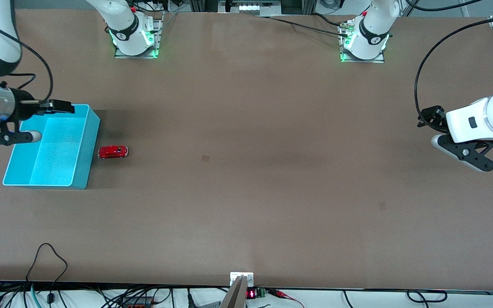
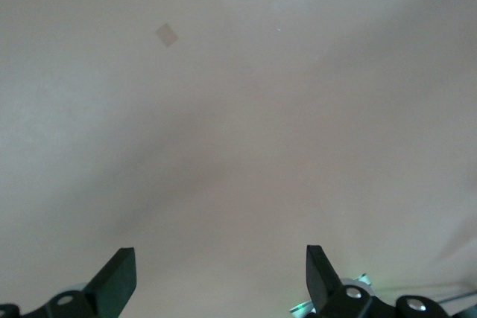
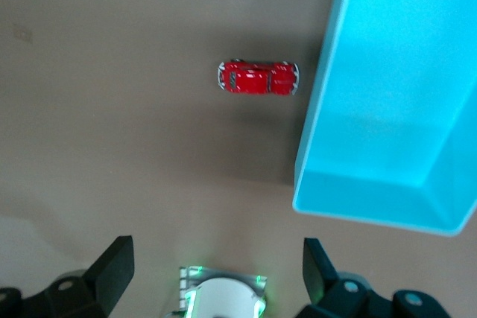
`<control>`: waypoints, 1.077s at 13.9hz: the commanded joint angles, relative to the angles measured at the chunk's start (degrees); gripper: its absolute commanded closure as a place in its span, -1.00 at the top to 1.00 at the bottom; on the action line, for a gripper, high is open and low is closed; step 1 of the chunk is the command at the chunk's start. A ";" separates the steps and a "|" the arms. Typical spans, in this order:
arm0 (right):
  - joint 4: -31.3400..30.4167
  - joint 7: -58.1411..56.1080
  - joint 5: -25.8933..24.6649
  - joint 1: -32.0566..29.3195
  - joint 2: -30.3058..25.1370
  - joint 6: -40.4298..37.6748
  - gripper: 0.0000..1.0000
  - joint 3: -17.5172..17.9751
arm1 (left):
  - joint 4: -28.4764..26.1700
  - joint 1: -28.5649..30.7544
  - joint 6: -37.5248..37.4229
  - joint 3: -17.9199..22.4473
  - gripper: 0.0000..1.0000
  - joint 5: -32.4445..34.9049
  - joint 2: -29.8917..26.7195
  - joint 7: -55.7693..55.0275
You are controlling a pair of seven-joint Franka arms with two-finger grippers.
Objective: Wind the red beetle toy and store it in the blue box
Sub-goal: 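Lower the right gripper onto the red car and grasp it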
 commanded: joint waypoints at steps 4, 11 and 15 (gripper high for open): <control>-19.85 -33.18 -0.01 -0.63 -3.17 22.36 1.00 1.26 | 3.55 0.63 -0.93 -2.13 1.00 0.42 0.06 -22.44; -35.23 -51.55 -8.98 -2.12 -3.00 47.40 1.00 5.13 | -11.69 -14.74 11.60 20.28 1.00 -8.20 -12.83 -22.01; -38.16 -68.07 -8.98 -3.35 1.82 60.52 1.00 5.13 | -24.57 -18.35 23.16 22.66 1.00 -8.02 -21.65 -22.01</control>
